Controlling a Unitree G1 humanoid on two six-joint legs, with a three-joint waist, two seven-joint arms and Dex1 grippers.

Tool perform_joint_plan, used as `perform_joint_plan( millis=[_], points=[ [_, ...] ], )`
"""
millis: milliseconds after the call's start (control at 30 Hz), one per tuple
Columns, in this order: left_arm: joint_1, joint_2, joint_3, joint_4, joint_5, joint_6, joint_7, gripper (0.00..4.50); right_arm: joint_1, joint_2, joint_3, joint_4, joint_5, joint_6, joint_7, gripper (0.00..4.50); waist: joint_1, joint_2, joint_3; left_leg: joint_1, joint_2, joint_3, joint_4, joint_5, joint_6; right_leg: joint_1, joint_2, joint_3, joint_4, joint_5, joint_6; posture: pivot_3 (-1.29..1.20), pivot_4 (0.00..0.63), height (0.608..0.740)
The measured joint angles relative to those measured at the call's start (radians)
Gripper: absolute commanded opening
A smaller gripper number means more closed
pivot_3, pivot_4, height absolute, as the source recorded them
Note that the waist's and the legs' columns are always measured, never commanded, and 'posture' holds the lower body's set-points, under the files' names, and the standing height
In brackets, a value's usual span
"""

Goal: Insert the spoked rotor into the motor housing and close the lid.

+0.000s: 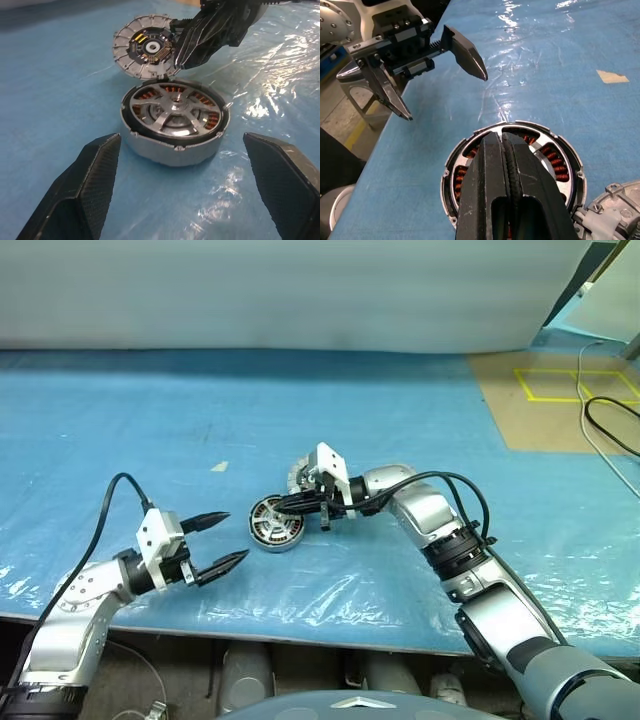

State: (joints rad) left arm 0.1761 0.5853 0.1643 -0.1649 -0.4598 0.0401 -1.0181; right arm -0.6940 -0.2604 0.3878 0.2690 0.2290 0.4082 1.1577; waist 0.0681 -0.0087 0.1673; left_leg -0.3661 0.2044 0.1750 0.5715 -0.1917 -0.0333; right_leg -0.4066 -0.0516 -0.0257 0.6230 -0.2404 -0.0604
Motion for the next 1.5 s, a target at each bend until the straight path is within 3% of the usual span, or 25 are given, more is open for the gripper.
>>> perform_joint_plan(
  millis=[200, 533, 833, 1067, 1500],
  points=[
    [0.052, -0.032, 0.012, -0.016, -0.002, -0.002, 0.045, 4.14, -0.003, 0.022, -0.001, 0.042, -0.018, -0.03, -0.003, 0.02, 0.001, 0.0, 0.0, 0.001, 0.0, 0.0, 0.0, 0.0, 0.0, 0.0, 0.0, 0.0, 0.001, 0.0, 0.0, 0.0, 0.15, 0.74],
    [0.01, -0.039, 0.007, -0.02, -0.001, -0.009, 0.053, 4.14, -0.011, 0.071, 0.007, 0.111, -0.069, -0.036, -0.031, 0.02, -0.002, 0.0, 0.0, 0.001, 0.0, 0.0, 0.0, 0.0, 0.0, 0.0, 0.0, 0.0, 0.0, 0.0, 0.0, 0.0, 0.15, 0.74],
    [-0.026, -0.039, 0.002, -0.011, -0.003, -0.009, 0.049, 4.14, -0.035, 0.047, 0.074, 0.155, -0.178, -0.188, -0.052, 0.02, 0.001, 0.0, 0.0, 0.015, 0.0, 0.0, -0.002, -0.001, 0.002, 0.011, -0.001, 0.002, 0.0, 0.0, 0.0, 0.0, 0.15, 0.74],
    [-0.054, -0.043, -0.014, 0.0, -0.003, -0.009, 0.048, 4.14, -0.04, -0.013, 0.124, 0.104, -0.245, -0.286, -0.014, 0.02, 0.0, 0.0, -0.001, 0.016, -0.001, 0.0, -0.003, -0.002, 0.003, 0.012, -0.001, 0.003, 0.0, 0.0, 0.0, 0.0, 0.15, 0.74],
    [-0.075, -0.05, -0.02, 0.014, -0.003, -0.009, 0.05, 4.14, -0.077, 0.036, 0.136, 0.216, -0.295, -0.46, -0.025, 0.02, -0.025, 0.0, -0.003, 0.019, -0.001, -0.001, -0.005, -0.002, 0.004, 0.012, -0.001, 0.003, 0.0, 0.0, 0.0, 0.0, 0.15, 0.74]
  ],
)
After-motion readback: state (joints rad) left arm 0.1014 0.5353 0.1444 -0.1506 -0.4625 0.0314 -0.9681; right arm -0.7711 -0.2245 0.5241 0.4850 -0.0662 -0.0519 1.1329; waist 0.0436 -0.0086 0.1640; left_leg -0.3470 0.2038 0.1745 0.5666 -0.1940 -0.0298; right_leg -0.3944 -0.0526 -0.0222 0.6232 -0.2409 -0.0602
